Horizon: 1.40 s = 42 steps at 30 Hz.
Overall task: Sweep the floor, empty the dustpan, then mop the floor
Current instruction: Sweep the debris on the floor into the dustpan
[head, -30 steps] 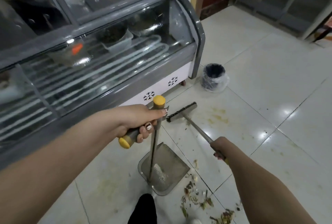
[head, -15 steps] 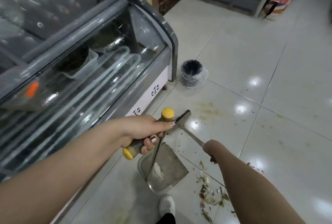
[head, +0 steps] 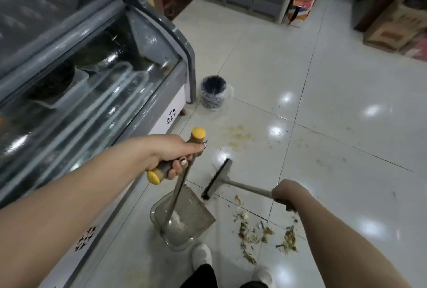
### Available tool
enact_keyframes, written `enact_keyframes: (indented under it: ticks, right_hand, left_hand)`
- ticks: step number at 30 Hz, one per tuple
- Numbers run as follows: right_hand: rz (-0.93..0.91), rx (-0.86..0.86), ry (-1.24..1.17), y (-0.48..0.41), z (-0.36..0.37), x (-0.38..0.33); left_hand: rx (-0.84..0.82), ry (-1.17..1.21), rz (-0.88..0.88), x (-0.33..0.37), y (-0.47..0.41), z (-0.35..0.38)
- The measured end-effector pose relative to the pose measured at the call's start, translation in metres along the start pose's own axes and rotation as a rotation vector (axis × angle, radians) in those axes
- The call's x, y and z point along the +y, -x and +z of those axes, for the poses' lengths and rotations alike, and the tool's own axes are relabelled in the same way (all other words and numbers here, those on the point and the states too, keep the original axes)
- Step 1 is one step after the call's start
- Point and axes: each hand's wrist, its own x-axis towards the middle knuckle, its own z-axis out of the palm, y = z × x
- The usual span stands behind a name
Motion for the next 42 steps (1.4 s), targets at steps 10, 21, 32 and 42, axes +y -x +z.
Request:
enact_keyframes:
  ticks: [10,21,32,42]
  right_hand:
    - [-0.079,-0.002,-0.133,-0.015,0.047,-0.054]
    - [0.086,-0.05,-0.04,-0.006,0.057,0.045]
    - [0.009,-0.04,-0.027,0.003,0.037,0.053]
    - [0.022,0.078,-0.022,-0.013,0.091,0.089]
  left_hand:
    - [0.009,0.029,0.003,-0.011,-0.003,0.005]
    - [-0.009,-0.045,-0.002,-0.01,0.007,0.042]
    - [0.004,-0.063,0.015,-0.011,0.021,0.079]
    - [0.017,-0.086,0.004,-0.008,0.022,0.106]
